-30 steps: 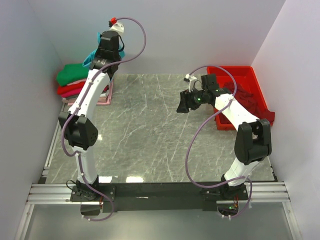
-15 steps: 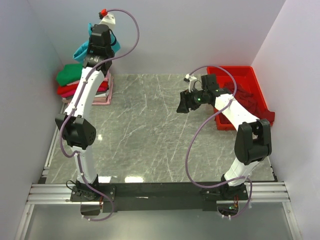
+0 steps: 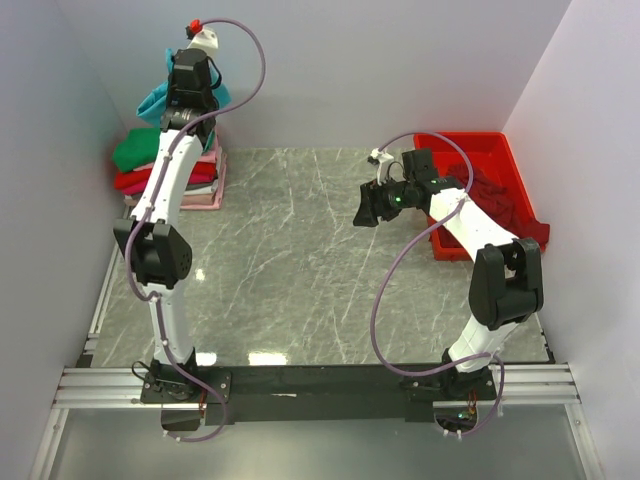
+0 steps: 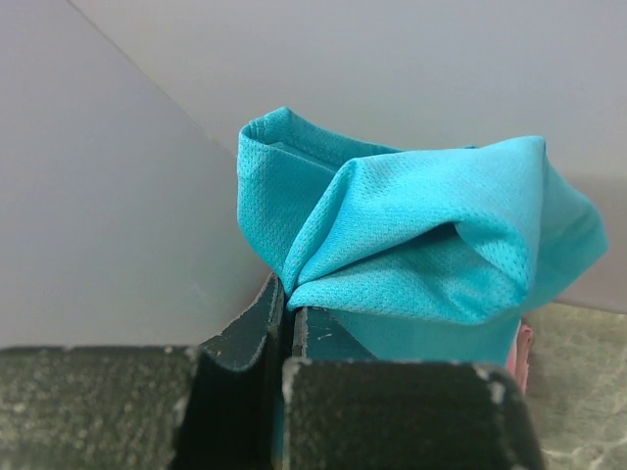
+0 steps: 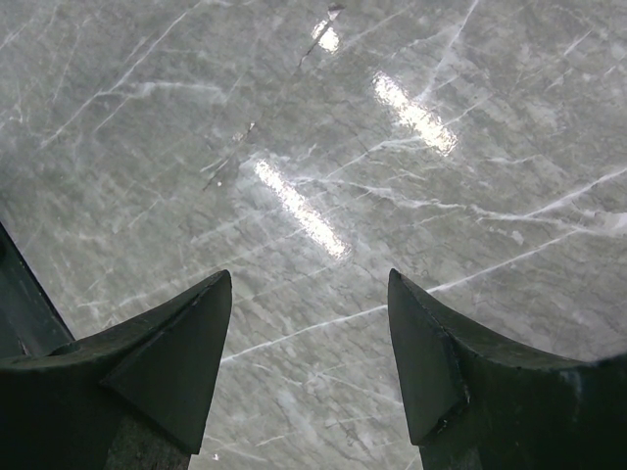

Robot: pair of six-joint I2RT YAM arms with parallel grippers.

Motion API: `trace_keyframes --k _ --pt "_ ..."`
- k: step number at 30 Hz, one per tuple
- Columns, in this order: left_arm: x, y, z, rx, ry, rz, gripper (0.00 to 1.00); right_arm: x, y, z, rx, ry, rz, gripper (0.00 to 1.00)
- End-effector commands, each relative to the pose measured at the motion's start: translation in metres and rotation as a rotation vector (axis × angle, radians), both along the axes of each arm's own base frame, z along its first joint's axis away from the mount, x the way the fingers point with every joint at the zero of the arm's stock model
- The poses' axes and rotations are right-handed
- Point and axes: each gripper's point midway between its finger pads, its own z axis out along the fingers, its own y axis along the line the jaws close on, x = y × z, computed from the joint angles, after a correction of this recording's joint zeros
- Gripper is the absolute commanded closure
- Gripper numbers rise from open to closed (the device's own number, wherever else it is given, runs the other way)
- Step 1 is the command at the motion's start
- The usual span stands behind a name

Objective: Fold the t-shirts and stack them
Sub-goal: Neatly place the folded tshirt to the corner

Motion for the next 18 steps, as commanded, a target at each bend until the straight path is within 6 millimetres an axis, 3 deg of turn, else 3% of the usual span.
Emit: trace_keyframes --k 1,11,18 --pt "0.006 0.006 0.029 -0.030 -0.112 -0.012 1.00 0.003 0.000 0.019 0.020 -0.061 -0.003 0.28" --pt "0.031 0.033 0.012 -0.051 -0.152 0.017 1.00 0.002 -0.001 0.016 0.013 -0.052 -0.002 0.28" --pt "0.052 0.056 -0.022 -0.073 -0.135 0.030 1.00 0.004 -0.002 0.011 0.001 -0.041 -0.001 0.28"
